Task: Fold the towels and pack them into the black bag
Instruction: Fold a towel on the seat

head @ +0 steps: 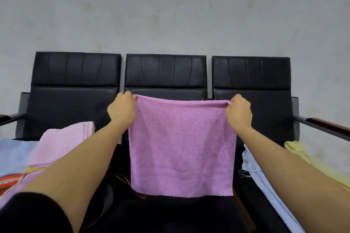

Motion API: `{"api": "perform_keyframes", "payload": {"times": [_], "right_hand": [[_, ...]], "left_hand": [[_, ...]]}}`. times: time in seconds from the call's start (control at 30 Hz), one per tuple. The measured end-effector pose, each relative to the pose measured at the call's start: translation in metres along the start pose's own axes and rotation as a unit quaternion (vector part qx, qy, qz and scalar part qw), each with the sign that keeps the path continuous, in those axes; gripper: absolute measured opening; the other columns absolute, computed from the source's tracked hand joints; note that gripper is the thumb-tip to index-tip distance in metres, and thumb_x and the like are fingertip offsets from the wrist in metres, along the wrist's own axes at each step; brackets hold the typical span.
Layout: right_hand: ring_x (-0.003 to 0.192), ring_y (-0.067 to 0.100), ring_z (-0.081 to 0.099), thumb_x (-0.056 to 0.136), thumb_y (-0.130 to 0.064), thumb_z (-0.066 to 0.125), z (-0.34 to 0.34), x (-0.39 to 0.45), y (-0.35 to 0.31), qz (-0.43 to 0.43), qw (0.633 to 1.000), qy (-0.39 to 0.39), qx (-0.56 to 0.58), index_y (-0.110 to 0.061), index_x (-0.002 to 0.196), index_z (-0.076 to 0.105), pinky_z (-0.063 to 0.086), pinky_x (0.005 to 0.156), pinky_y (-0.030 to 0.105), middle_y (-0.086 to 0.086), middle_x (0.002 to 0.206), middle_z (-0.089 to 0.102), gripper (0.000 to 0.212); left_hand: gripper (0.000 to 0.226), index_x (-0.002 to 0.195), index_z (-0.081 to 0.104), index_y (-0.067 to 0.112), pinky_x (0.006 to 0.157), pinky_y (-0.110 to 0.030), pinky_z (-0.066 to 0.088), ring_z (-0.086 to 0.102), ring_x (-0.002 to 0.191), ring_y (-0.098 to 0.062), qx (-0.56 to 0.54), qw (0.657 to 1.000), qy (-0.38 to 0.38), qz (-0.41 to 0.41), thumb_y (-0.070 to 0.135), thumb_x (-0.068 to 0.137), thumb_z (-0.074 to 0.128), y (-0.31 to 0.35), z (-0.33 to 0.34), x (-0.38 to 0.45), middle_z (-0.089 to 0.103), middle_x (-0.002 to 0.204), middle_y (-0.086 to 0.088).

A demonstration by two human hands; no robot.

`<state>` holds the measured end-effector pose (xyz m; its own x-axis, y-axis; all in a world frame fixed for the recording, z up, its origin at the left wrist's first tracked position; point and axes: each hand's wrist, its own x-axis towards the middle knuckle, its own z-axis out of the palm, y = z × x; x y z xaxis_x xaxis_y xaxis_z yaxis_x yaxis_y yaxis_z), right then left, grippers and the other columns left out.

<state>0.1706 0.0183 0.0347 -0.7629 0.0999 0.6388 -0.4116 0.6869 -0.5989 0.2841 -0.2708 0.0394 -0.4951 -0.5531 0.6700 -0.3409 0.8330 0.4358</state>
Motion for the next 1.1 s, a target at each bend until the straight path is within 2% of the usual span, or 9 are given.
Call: {"api": "perform_keyframes", "payload": {"times": [0.17,0.3,0.43,0.57,0.63,0.77,0.93,1.03,1.1], "right_hand": [[0.071,0.022,0.053,0.098,-0.013,0.046,-0.002,0.0,0.004,0.019,1.0,0.01,0.018,-0.007,0.097,0.049,0.042,0.06,0.035,0.008,0.086,0.055,0.008],[0.076,0.024,0.059,0.098,-0.013,0.04,0.006,-0.008,0.006,0.03,0.998,-0.004,0.057,-0.014,0.1,0.059,0.051,0.066,0.039,0.006,0.089,0.061,0.019],[0.075,0.026,0.058,0.094,-0.01,0.037,0.019,-0.019,0.007,0.078,0.989,-0.014,0.127,-0.02,0.088,0.071,0.045,0.062,0.035,0.005,0.082,0.064,0.036],[0.069,0.016,0.059,0.093,-0.011,0.039,0.035,-0.026,0.015,0.147,0.963,-0.046,0.223,-0.027,0.084,0.067,0.048,0.067,0.032,0.003,0.077,0.065,0.034],[0.063,0.011,0.06,0.094,-0.009,0.042,0.046,-0.026,0.018,0.182,0.939,-0.054,0.288,-0.026,0.091,0.067,0.049,0.063,0.024,0.003,0.077,0.067,0.03],[0.07,0.019,0.061,0.092,-0.008,0.045,0.072,-0.019,0.023,0.258,0.898,-0.069,0.351,-0.024,0.084,0.07,0.056,0.072,0.037,0.007,0.08,0.067,0.031],[0.073,0.015,0.057,0.092,-0.009,0.044,0.093,0.003,0.016,0.26,0.886,-0.066,0.378,-0.023,0.095,0.071,0.054,0.075,0.039,0.001,0.091,0.065,0.031],[0.081,0.016,0.056,0.092,-0.007,0.037,0.099,0.018,0.005,0.238,0.884,-0.042,0.401,-0.02,0.102,0.067,0.051,0.077,0.036,0.001,0.097,0.062,0.034],[0.09,0.017,0.056,0.092,-0.007,0.034,0.1,0.025,-0.001,0.212,0.89,-0.024,0.403,-0.019,0.102,0.062,0.05,0.082,0.034,0.001,0.101,0.061,0.032]], "left_hand": [[0.036,0.087,0.045,0.01,0.062,-0.035,0.035,0.049,0.069,-0.027,0.001,1.0,0.005,-0.008,0.037,0.103,0.028,-0.003,0.002,-0.003,0.053,0.078,-0.009],[0.038,0.087,0.055,0.009,0.063,-0.036,0.041,0.055,0.077,-0.028,-0.19,0.973,0.011,-0.129,0.036,0.101,0.032,-0.003,0.014,-0.009,0.059,0.083,-0.008],[0.038,0.078,0.058,0.011,0.069,-0.035,0.048,0.063,0.079,-0.031,-0.315,0.931,0.015,-0.184,0.035,0.099,0.037,-0.007,0.033,-0.022,0.063,0.08,-0.011],[0.03,0.082,0.059,0.018,0.053,-0.024,0.04,0.054,0.055,-0.016,-0.367,0.908,0.005,-0.201,0.029,0.101,0.037,-0.012,0.046,-0.033,0.061,0.059,-0.006],[0.031,0.076,0.057,0.02,0.056,-0.027,0.046,0.052,0.049,-0.017,-0.381,0.902,0.0,-0.206,0.027,0.1,0.037,-0.016,0.055,-0.035,0.06,0.052,-0.004],[0.027,0.085,0.058,0.022,0.066,-0.038,0.055,0.057,0.045,-0.019,-0.388,0.896,-0.019,-0.216,0.031,0.099,0.036,-0.026,0.076,-0.03,0.066,0.058,-0.003],[0.029,0.078,0.054,0.024,0.079,-0.039,0.056,0.07,0.07,-0.018,-0.413,0.88,-0.031,-0.232,0.031,0.1,0.035,-0.023,0.093,-0.001,0.068,0.076,-0.002],[0.028,0.078,0.055,0.021,0.085,-0.039,0.054,0.067,0.087,-0.022,-0.415,0.883,-0.007,-0.22,0.035,0.095,0.037,-0.019,0.101,0.026,0.067,0.089,-0.005],[0.027,0.085,0.053,0.016,0.079,-0.032,0.048,0.059,0.085,-0.019,-0.409,0.888,0.014,-0.21,0.031,0.098,0.035,-0.012,0.098,0.034,0.061,0.087,0.0]]}}
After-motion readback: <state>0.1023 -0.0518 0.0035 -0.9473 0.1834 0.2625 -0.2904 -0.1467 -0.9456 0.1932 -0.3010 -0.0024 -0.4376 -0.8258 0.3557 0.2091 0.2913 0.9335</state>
